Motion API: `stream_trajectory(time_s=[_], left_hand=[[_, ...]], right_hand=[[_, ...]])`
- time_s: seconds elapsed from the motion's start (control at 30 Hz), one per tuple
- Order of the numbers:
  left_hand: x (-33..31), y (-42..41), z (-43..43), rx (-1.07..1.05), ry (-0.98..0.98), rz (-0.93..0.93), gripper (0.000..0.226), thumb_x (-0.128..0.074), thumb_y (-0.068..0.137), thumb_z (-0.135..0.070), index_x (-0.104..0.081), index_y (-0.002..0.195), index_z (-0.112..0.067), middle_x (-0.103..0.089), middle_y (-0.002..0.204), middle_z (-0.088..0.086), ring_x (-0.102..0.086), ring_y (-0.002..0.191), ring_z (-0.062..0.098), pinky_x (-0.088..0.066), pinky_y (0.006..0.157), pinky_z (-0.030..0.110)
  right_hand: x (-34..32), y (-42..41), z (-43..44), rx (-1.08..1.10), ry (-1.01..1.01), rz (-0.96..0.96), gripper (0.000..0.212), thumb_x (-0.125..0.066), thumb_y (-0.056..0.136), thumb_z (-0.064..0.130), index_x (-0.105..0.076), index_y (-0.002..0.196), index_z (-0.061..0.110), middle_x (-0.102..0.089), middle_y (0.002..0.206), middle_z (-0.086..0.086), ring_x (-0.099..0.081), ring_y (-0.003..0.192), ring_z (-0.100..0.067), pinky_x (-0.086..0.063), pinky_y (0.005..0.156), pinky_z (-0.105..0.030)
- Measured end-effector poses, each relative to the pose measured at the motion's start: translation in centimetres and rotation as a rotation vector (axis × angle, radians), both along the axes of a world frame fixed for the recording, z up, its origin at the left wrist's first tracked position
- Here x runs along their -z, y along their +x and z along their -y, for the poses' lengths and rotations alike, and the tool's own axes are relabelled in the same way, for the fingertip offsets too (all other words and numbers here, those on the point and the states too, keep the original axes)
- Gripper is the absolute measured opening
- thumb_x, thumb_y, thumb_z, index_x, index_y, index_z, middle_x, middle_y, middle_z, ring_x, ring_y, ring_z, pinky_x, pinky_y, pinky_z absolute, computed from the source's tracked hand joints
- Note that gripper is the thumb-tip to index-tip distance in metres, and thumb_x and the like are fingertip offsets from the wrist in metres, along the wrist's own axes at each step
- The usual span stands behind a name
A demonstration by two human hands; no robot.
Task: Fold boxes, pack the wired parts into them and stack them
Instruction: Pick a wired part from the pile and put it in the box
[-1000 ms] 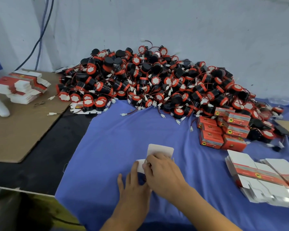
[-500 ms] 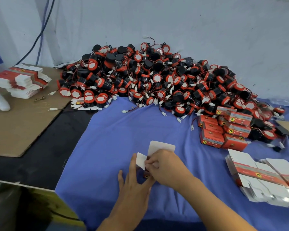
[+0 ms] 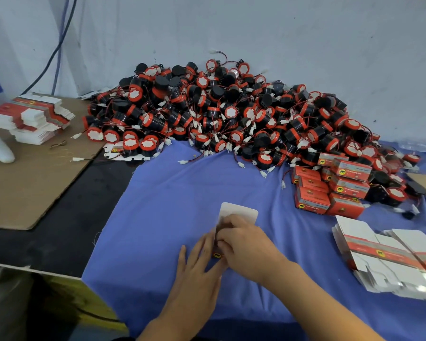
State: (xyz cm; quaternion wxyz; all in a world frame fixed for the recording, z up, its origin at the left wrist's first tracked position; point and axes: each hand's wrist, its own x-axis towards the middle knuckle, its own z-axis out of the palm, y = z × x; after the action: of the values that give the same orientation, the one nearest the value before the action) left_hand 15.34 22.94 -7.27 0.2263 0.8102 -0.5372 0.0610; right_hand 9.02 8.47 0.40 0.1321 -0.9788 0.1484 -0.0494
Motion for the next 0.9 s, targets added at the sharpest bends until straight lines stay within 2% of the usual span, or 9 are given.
stream_trajectory(time_s=[0.17, 0.23, 0.33, 0.47, 0.57, 0.67, 0.73, 0.83, 0.9], left_hand=[[-0.3, -0.6, 0.0, -0.016, -0.03, 0.027, 0.081, -0.084, 0.056, -0.001, -0.065, 0.129, -0.031, -0.053, 0.148, 0.006, -0.056, 0.132, 0.03, -0.05, 0.092, 0.065], [-0.7, -0.8, 0.1, -0.023, 0.022, 0.053, 0.091, -0.087, 0.042, 0.001, -0.07, 0.126, -0.029, -0.059, 0.142, 0.007, -0.059, 0.127, 0.033, -0.052, 0.087, 0.066], [-1.7, -0.7, 0.2, 0.033, 0.052, 0.05, 0.09, -0.083, 0.047, 0.002, -0.067, 0.131, -0.026, -0.058, 0.143, 0.008, -0.054, 0.133, 0.033, -0.049, 0.097, 0.062], [-1.6, 0.4, -0.3, 0.156, -0.101, -0.114, 0.073, -0.064, 0.08, 0.0, -0.046, 0.145, -0.029, -0.043, 0.151, -0.011, -0.037, 0.145, 0.011, -0.034, 0.119, 0.039], [-2.1, 1.5, 0.1, 0.098, -0.212, -0.426, 0.042, -0.05, 0.103, -0.031, -0.03, 0.133, -0.053, -0.041, 0.134, -0.039, -0.041, 0.127, -0.015, -0.04, 0.105, 0.017], [-2.7, 3.1, 1.6, 0.05, -0.259, -0.608, 0.045, -0.052, 0.101, -0.043, -0.023, 0.13, -0.061, -0.056, 0.117, -0.029, -0.052, 0.115, -0.005, -0.047, 0.094, 0.019], [-2.5, 3.6, 2.3, 0.113, -0.232, -0.604, 0.053, -0.058, 0.099, -0.041, -0.027, 0.137, -0.06, -0.05, 0.116, -0.029, -0.049, 0.117, -0.003, -0.045, 0.097, 0.017], [-1.3, 4.1, 2.1, 0.167, -0.217, -0.557, 0.044, -0.065, 0.089, -0.056, -0.049, 0.13, -0.049, -0.04, 0.124, -0.028, -0.047, 0.121, 0.001, -0.045, 0.1, 0.02], [-0.4, 4.2, 1.5, 0.156, -0.18, -0.555, 0.069, -0.066, 0.075, -0.075, -0.052, 0.135, -0.043, -0.029, 0.136, -0.029, -0.038, 0.131, -0.005, -0.039, 0.104, 0.013]], right_hand=[[2.2, -2.4, -1.0, 0.356, 0.138, 0.825, 0.013, -0.061, 0.091, 0.015, -0.066, 0.095, 0.026, -0.053, 0.116, 0.014, -0.054, 0.105, -0.005, -0.04, 0.088, -0.012], [3.3, -2.8, -1.3, 0.606, 0.442, 1.041, 0.023, -0.057, 0.092, 0.019, -0.062, 0.102, 0.039, -0.056, 0.111, 0.016, -0.057, 0.102, -0.004, -0.041, 0.085, -0.01], [5.3, -2.7, -0.9, 0.608, 0.906, 0.951, 0.031, -0.062, 0.098, 0.013, -0.061, 0.11, 0.042, -0.066, 0.107, 0.013, -0.064, 0.095, -0.007, -0.052, 0.076, -0.015], [6.5, -2.5, -0.8, 0.551, 0.766, 0.737, 0.034, -0.066, 0.096, 0.026, -0.056, 0.118, 0.049, -0.068, 0.112, 0.022, -0.067, 0.1, -0.001, -0.055, 0.081, -0.027], [7.0, -2.3, -0.8, 0.55, 0.68, 0.694, 0.032, -0.062, 0.097, 0.028, -0.056, 0.123, 0.045, -0.067, 0.116, 0.021, -0.066, 0.101, -0.003, -0.054, 0.08, -0.025], [7.4, -2.7, -0.6, 0.527, 0.708, 0.701, 0.019, -0.058, 0.097, 0.03, -0.061, 0.115, 0.034, -0.07, 0.107, 0.012, -0.069, 0.096, -0.008, -0.057, 0.073, -0.025], [7.4, -3.3, -0.4, 0.47, 0.759, 0.701, 0.023, -0.053, 0.094, 0.037, -0.063, 0.115, 0.033, -0.07, 0.104, 0.01, -0.069, 0.096, -0.01, -0.055, 0.074, -0.023], [7.4, -4.0, -0.4, 0.4, 0.754, 0.659, 0.035, -0.049, 0.087, 0.049, -0.062, 0.119, 0.042, -0.061, 0.128, 0.022, -0.06, 0.117, -0.004, -0.048, 0.09, -0.018], [7.5, -4.2, -0.5, 0.376, 0.706, 0.624, 0.035, -0.051, 0.084, 0.05, -0.059, 0.119, 0.049, -0.049, 0.139, 0.033, -0.051, 0.127, 0.003, -0.044, 0.094, -0.013]])
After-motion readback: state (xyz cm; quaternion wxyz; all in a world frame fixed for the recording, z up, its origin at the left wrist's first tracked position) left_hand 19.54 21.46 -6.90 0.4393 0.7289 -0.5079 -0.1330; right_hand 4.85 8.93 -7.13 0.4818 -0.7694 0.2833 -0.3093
